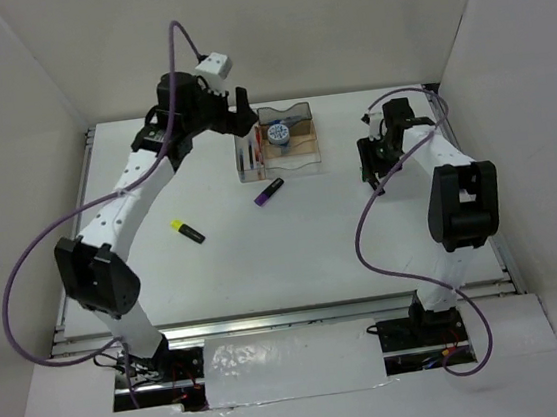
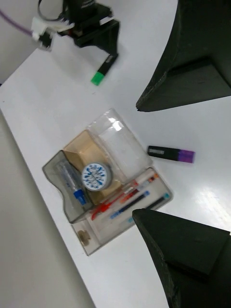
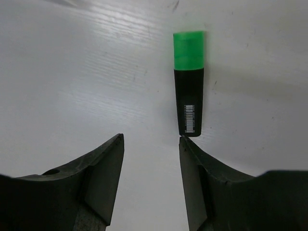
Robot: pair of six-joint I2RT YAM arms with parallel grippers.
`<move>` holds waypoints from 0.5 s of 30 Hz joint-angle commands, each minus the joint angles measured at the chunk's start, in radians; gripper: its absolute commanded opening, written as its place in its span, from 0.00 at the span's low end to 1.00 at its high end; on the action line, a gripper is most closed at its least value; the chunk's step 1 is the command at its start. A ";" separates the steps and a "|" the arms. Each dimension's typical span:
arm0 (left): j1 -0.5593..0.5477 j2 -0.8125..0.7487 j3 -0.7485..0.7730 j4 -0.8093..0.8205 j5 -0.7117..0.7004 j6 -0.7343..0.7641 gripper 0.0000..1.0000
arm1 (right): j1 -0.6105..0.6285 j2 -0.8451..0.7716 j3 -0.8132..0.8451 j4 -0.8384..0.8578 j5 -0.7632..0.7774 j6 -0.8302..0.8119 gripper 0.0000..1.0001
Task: Sort the stationery into containers
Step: Grab a piece of stationery with the right arm
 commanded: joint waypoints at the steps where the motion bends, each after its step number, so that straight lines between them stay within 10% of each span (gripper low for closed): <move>1: 0.034 -0.096 -0.114 -0.121 0.148 0.067 0.94 | 0.002 0.038 0.073 -0.124 0.036 -0.119 0.57; 15: 0.028 -0.331 -0.360 -0.098 0.127 0.061 0.93 | 0.002 0.295 0.320 -0.229 0.085 -0.259 0.57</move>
